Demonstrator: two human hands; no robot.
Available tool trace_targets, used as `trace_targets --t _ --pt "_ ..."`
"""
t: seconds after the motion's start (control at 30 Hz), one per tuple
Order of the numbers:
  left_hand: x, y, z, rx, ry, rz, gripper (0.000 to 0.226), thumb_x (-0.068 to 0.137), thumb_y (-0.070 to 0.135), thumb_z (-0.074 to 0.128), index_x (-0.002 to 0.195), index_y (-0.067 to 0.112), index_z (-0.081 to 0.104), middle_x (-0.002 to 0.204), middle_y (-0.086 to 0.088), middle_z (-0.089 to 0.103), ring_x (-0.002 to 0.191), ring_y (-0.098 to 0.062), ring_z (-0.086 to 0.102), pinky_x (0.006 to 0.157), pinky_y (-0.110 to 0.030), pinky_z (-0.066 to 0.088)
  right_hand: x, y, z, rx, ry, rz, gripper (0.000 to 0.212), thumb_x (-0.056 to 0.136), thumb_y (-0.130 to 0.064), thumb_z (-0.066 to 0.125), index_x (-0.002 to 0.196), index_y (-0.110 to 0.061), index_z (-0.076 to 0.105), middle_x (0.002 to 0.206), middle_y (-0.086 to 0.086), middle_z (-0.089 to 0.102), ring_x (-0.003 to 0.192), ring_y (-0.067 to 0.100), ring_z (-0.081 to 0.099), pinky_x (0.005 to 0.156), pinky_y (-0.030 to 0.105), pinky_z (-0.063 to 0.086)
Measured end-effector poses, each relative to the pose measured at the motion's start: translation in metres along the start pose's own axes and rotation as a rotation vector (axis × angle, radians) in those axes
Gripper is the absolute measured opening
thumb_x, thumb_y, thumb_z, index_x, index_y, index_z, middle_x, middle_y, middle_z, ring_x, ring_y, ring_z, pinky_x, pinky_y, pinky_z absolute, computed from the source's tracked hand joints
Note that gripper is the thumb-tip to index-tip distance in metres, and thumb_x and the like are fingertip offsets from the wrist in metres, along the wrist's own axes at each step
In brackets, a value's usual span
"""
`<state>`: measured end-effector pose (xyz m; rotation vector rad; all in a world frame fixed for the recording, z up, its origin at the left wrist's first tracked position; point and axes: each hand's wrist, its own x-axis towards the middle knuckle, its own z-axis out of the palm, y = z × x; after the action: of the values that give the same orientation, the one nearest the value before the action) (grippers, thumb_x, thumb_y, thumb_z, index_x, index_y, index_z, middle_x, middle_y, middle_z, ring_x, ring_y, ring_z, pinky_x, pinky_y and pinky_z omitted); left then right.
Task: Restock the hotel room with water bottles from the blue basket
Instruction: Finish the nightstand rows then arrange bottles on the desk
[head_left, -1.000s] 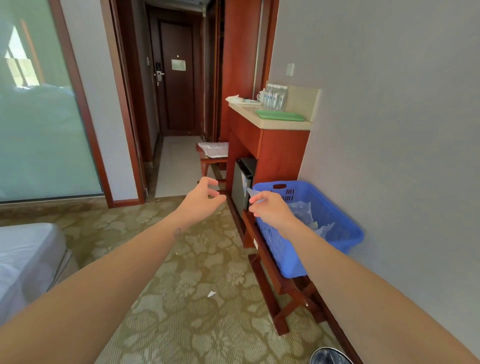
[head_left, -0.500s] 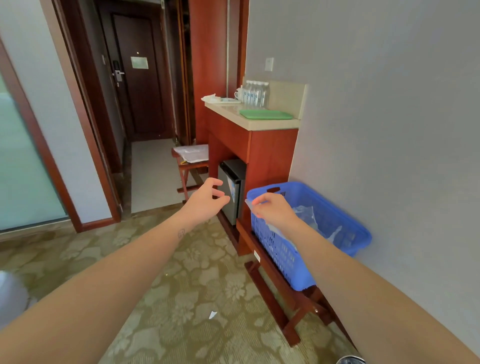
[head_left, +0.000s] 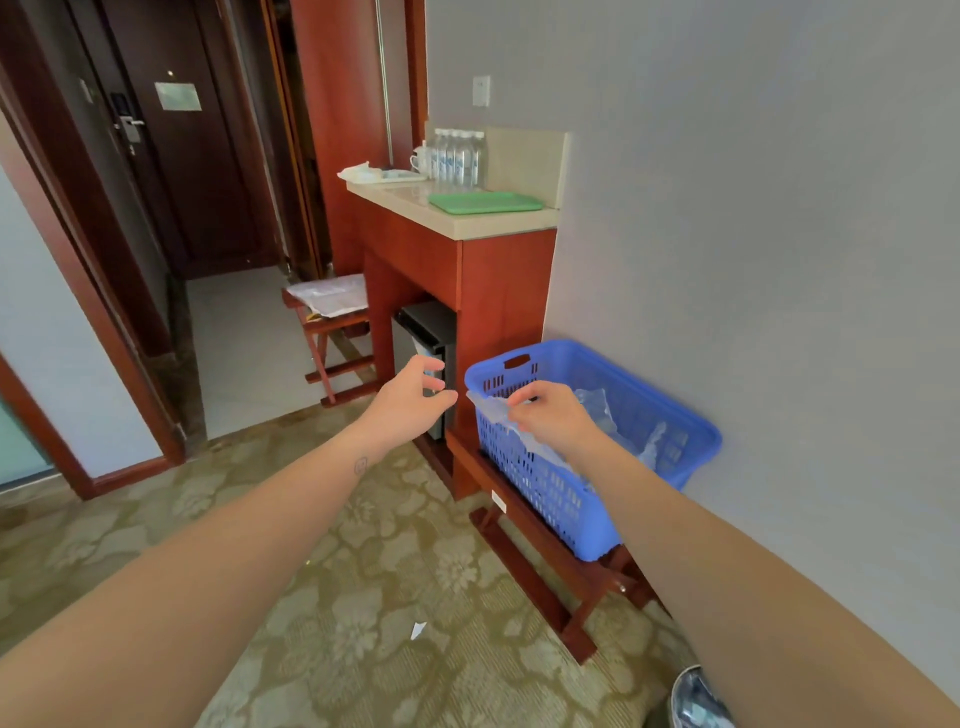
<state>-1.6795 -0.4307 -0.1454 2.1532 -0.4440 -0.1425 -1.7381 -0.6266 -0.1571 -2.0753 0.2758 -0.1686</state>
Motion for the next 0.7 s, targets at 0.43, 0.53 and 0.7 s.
trace_targets --t 0.43,0.53,0.7 --pt "0.106 0.018 0.044 0.038 -0.081 0.03 0.045 0.097 0.035 0.056 0.138 0.026 0.041 0.128 0.005 0.054 0.085 -0.004 0.056 0.067 -0.018 0.043 0.085 0.022 -0.05 -0.003 0.068 0.087 0.01 0.09 -0.01 0.06 0.088 -0.019 0.064 0.083 -0.002 0.062 0.086 0.02 0.062 0.074 0.027 0.045" --pt "0.133 0.024 0.06 0.037 -0.085 0.038 0.043 0.097 0.035 0.056 0.136 0.026 0.041 0.128 0.006 0.053 0.081 0.004 0.051 0.064 -0.017 0.04 0.104 0.035 -0.068 -0.003 0.053 0.102 0.009 0.09 -0.012 0.059 0.092 -0.019 0.064 0.09 0.002 0.062 0.087 0.019 0.061 0.077 0.029 0.045" --pt "0.173 0.04 0.09 0.016 -0.08 0.04 0.043 0.096 0.034 0.057 0.136 0.025 0.043 0.127 0.004 0.054 0.085 -0.001 0.057 0.061 -0.02 0.042 0.138 0.056 -0.1 -0.029 0.043 0.116 0.007 0.09 -0.014 0.061 0.094 -0.019 0.065 0.093 0.003 0.064 0.09 0.021 0.063 0.077 0.032 0.047"
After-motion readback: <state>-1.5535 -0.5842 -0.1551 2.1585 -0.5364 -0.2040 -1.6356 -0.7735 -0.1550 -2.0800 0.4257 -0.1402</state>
